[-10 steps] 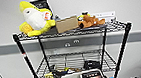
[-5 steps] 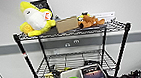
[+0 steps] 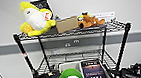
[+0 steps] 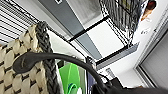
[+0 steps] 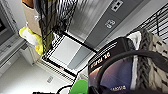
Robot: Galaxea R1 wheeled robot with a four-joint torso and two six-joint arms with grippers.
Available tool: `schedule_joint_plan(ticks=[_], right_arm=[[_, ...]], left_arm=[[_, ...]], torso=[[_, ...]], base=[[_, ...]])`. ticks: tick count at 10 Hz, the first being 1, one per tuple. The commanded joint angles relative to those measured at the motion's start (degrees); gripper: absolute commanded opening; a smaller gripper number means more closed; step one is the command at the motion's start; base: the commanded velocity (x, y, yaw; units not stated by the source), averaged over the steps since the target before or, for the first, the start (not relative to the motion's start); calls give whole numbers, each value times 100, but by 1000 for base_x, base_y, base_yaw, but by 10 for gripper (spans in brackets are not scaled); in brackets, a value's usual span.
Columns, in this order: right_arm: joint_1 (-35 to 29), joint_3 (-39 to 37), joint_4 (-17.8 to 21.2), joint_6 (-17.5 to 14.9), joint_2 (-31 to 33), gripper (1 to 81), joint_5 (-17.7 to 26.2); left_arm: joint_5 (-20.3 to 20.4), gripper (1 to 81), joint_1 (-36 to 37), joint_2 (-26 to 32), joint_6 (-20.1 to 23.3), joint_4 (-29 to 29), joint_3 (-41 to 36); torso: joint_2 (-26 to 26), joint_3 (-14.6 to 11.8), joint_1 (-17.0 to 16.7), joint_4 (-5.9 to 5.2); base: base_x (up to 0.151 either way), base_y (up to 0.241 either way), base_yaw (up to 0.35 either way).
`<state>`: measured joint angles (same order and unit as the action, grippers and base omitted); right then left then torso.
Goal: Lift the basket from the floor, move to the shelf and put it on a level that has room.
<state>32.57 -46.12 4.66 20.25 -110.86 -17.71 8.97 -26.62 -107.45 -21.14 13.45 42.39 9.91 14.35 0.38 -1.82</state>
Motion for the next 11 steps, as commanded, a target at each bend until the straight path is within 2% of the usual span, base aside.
schedule_joint_plan(ticks=[1, 4, 7, 9, 11], right_arm=[[-1203, 219, 201, 14, -236, 10, 136], [-1643, -265, 510, 14, -615, 10, 365], [-1951, -878, 738, 23, -1080, 10, 567], [-2197, -1267, 853, 23, -1310, 10, 857], [-2504, -1679, 1001, 32, -1537, 10, 970]], left_arm=[[-26, 10, 1285, -14, -442, -158, -21], [-343, 10, 1778, -278, -813, -158, 455], [-509, 10, 1875, -637, -866, -149, 1076], [-739, 10, 2016, -858, -980, -149, 1483], [-950, 10, 2226, -1130, -1059, -149, 1965]], torso=[[0, 0, 0, 0], [0, 0, 0, 0], [0, 0, 0, 0], [-2, 0, 2, 0], [-2, 2, 2, 0]], base=[[0, 0, 0], [0, 0, 0], [0, 0, 0], [0, 0, 0], [0, 0, 0]])
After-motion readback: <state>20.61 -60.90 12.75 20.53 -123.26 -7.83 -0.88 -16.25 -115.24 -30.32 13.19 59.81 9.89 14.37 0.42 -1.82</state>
